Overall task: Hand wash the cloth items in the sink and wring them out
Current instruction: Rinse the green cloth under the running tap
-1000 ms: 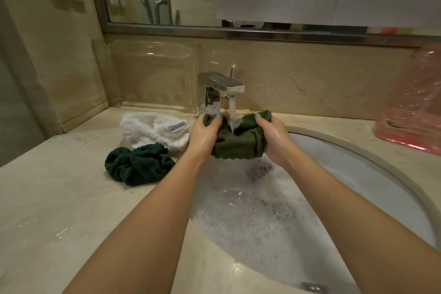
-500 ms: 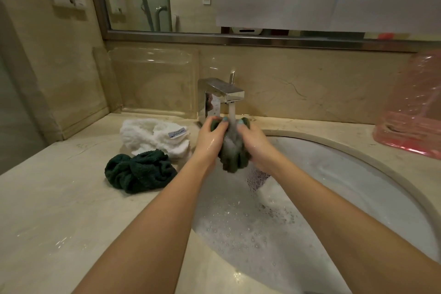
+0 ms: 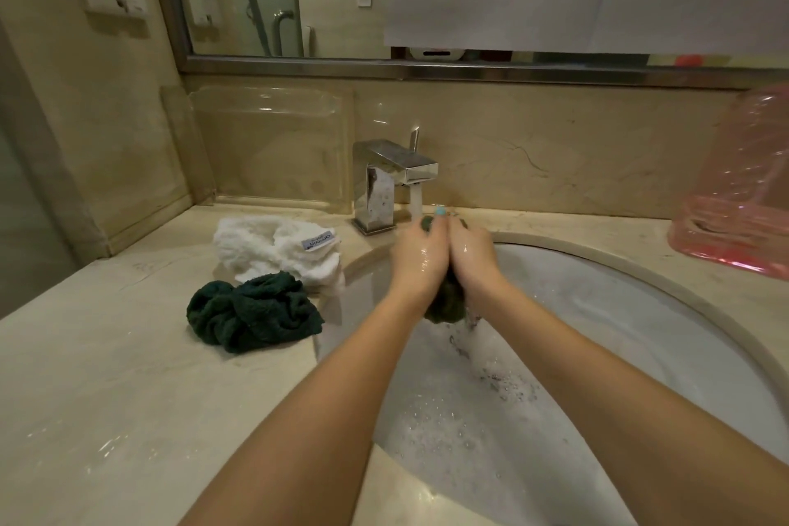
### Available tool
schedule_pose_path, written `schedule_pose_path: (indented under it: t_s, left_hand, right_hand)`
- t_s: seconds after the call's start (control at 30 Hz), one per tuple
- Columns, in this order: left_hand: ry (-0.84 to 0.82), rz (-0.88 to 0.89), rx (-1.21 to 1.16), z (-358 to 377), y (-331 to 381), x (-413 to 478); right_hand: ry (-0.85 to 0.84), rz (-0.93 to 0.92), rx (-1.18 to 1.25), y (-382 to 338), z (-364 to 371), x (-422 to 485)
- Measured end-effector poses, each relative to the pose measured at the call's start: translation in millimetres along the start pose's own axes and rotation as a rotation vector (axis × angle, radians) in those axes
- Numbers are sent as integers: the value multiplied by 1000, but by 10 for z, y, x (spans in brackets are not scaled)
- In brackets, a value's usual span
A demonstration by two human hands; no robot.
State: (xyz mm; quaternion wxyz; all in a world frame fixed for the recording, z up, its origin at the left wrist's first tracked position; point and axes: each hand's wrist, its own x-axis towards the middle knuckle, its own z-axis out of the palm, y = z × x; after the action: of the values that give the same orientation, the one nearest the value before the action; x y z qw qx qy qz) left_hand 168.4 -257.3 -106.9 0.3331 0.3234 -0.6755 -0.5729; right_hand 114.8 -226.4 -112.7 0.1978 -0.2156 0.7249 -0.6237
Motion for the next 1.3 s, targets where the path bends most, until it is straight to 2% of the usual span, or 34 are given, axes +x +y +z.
schedule_pose_path:
  t_s: [0.1, 0.17, 0.33, 0.43, 0.5, 0.57, 0.7, 0.83, 0.9, 1.03, 1.13, 1.2, 1.3]
  left_hand:
    - [72, -102, -91, -180, -94, 175]
    - [43, -119, -98, -247, -116, 204]
    - [-124, -155, -122, -78, 57, -71]
    - [-147, -145, -157, -64, 80, -64]
    - [-95, -159, -231, -169, 23, 46]
    - [-56, -198, -330, -277, -24, 84]
    - [-103, -154, -177, -223, 20, 26]
    - [-119, -105, -201, -158, 120, -46]
    - [-86, -56, -166, -227, 49, 14]
    - [23, -50, 104, -357, -111, 149]
    - [-2, -39, 247, -342, -168, 182]
    - [-94, -112, 120, -301, -143, 182]
    - [-210, -303, -393, -216, -81, 146]
  right_hand:
    - [-8, -124, -99, -83, 168, -92]
    - [-5, -171, -160, -94, 240, -100]
    - [118, 5, -105, -104, -3, 27]
    - [201, -62, -139, -142, -60, 2]
    - [130, -187, -207, -188, 62, -105]
    - [42, -234, -242, -184, 211, -185]
    - [122, -105, -228, -89, 106, -24]
    - [239, 21, -223, 24, -191, 158]
    - [300, 60, -118, 78, -323, 225]
    - [357, 114, 126, 88, -490, 295]
    - [372, 77, 305, 59, -527, 306]
    - [357, 64, 412, 26, -539, 293]
    - [265, 58, 534, -22, -537, 274]
